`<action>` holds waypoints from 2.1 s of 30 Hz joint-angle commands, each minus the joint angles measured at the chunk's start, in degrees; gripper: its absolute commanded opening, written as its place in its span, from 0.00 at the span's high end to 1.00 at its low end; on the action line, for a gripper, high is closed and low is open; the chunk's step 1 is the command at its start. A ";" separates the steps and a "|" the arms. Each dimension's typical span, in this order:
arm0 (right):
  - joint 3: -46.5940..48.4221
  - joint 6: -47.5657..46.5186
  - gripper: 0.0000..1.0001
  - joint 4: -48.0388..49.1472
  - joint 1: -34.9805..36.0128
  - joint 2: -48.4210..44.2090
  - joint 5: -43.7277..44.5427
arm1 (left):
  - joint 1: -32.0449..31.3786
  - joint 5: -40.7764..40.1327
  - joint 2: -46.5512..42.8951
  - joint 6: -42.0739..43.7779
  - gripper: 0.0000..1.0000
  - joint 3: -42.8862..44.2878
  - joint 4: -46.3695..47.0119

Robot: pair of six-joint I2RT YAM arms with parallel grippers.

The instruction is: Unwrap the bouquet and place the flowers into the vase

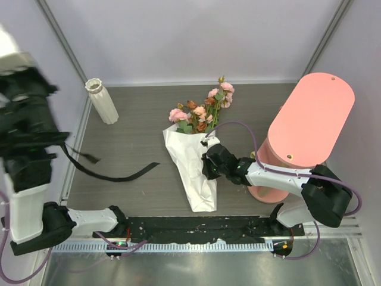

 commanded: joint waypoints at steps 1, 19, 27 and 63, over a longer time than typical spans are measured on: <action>2.99 -1.50 0.93 -0.90 -0.02 -2.93 -0.31 | 1.49 -1.12 8.30 -33.93 1.00 -11.11 -32.46; -0.34 -2.03 0.93 1.47 -0.02 -6.18 -2.07 | 33.31 51.61 -5.41 -99.67 1.00 -76.33 -45.06; -1.66 -2.12 0.93 1.74 -0.02 -7.15 -2.24 | 34.81 60.06 -1.37 -113.04 1.00 -85.83 -39.61; 0.71 -3.35 0.83 -1.34 -0.02 -7.85 -1.45 | 84.56 74.73 17.80 -113.32 1.00 -89.17 -16.40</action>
